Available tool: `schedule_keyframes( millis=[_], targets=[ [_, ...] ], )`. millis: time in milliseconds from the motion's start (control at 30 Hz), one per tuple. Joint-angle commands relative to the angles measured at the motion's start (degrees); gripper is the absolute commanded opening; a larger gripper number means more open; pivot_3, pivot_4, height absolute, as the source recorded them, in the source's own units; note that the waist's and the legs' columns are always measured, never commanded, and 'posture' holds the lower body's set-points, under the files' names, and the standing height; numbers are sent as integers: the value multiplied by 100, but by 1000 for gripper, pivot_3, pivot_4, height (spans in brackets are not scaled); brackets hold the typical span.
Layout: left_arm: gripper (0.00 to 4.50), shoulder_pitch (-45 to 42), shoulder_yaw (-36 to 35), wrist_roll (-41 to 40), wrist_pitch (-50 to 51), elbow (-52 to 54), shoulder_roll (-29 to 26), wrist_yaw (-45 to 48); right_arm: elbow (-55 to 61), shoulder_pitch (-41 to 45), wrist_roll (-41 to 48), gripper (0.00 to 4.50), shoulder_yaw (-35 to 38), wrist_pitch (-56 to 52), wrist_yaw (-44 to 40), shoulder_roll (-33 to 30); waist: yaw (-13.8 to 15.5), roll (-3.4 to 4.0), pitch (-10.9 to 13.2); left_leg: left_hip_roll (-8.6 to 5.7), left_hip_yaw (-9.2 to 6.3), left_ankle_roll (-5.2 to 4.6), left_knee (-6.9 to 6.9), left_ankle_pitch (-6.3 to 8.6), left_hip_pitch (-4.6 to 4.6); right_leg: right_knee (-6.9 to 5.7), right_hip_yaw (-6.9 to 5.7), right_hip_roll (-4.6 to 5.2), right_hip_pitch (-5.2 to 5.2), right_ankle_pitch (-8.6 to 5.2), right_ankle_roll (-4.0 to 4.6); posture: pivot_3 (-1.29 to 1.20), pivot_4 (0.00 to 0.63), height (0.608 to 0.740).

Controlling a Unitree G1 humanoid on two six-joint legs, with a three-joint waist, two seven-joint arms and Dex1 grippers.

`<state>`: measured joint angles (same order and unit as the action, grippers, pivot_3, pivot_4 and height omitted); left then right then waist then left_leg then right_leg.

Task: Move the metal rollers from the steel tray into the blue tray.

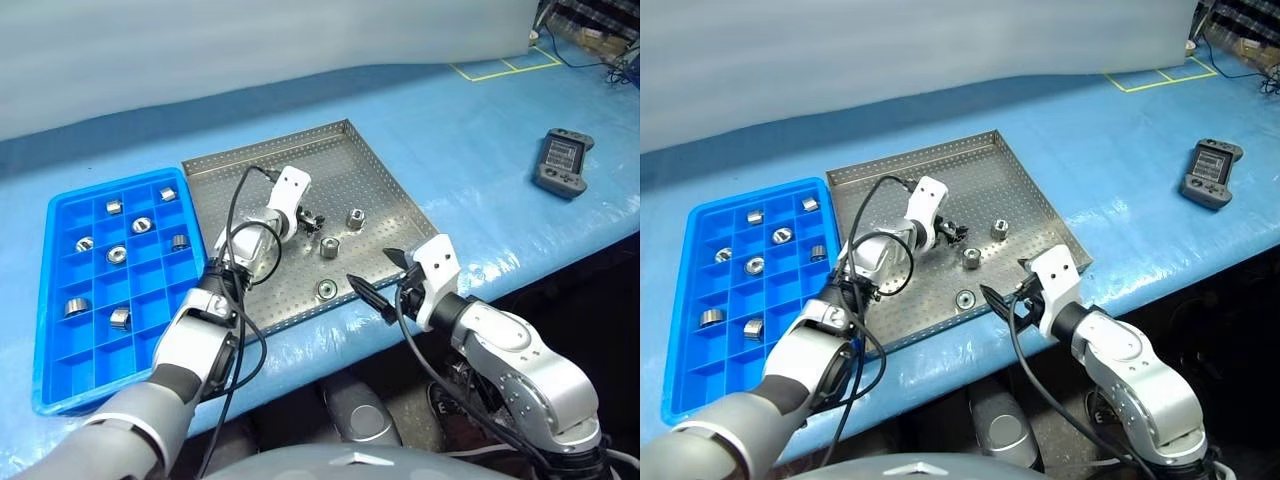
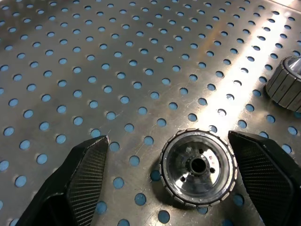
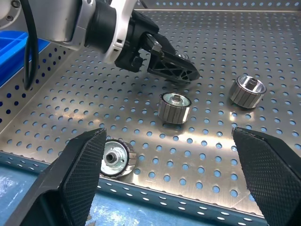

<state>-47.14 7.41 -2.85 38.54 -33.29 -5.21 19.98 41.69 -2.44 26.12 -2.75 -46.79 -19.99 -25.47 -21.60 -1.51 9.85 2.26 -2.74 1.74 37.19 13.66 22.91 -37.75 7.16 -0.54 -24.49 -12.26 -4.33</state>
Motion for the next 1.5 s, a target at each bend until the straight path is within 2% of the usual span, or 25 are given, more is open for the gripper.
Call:
schedule_keyframes(
  millis=[33,200,233,467,667,800,867,1000,1133,1233,1500],
  targets=[
    [3551,165,30,-14,2,50,57,93,140,55,29,4500,1,82,0,35,2,1,0,0,0,0,0,0,-1,0,0,0,1,0,0,-364,150,740],
    [1877,221,-72,-82,61,313,48,102,100,151,23,4500,-104,68,-51,28,21,1,-1,0,0,0,-2,0,-1,1,0,0,1,-2,0,-344,150,740],
    [1699,225,-118,-117,85,435,42,109,89,192,26,4500,-133,65,-69,24,30,1,0,0,0,0,-3,0,0,1,0,1,1,-2,-1,-337,150,740],
    [1703,347,-771,-588,473,1935,-44,-102,-26,628,38,4500,-357,84,-277,-10,129,1,4,-1,-1,0,-3,0,3,-3,0,1,-5,-2,-1,-257,150,740],
    [1703,816,-1680,-1153,1108,4222,-446,-349,-508,1367,21,4500,-794,231,-714,88,329,5,6,0,-3,0,-6,0,0,-5,1,-1,-6,-1,-1,-155,150,740],
    [1703,1423,-2093,-1338,1572,5448,-814,-523,-1003,1843,-56,4500,-1234,410,-1080,248,617,7,6,2,-8,-1,-7,-1,-6,-9,-1,-5,-4,-1,0,-63,150,740],
    [1703,1705,-2174,-1381,1786,5882,-971,-583,-1145,1973,-84,4500,-1371,480,-1228,278,860,7,6,2,-13,-1,-6,-1,-3,-8,-7,-4,-4,-2,1,-23,150,740],
    [1703,2765,-2579,-1518,2380,7246,-1353,-672,-1535,2362,-155,4500,-1767,653,-1697,377,1240,4,7,0,-14,1,-1,0,5,-2,-10,1,-6,-2,2,48,150,740],
    [1703,3460,-3050,-1742,2683,8144,-1179,-813,-1858,2637,-198,4500,-1990,833,-2037,511,1664,0,9,1,-18,1,3,0,7,-2,-21,3,-5,-3,6,105,150,740],
    [1703,3916,-3356,-1740,2787,8585,-948,-1048,-2148,2831,-283,4500,-2214,941,-2244,683,1875,-1,8,2,-22,4,12,-2,4,-3,-29,3,3,-3,8,143,150,740],
    [1703,5335,-3489,-1659,2805,9117,-523,-1236,-2487,3067,-382,4500,-2570,1153,-2637,1067,2103,-3,6,6,-22,12,20,-7,-2,-6,-35,2,7,-11,40,198,150,740]
  ],
)
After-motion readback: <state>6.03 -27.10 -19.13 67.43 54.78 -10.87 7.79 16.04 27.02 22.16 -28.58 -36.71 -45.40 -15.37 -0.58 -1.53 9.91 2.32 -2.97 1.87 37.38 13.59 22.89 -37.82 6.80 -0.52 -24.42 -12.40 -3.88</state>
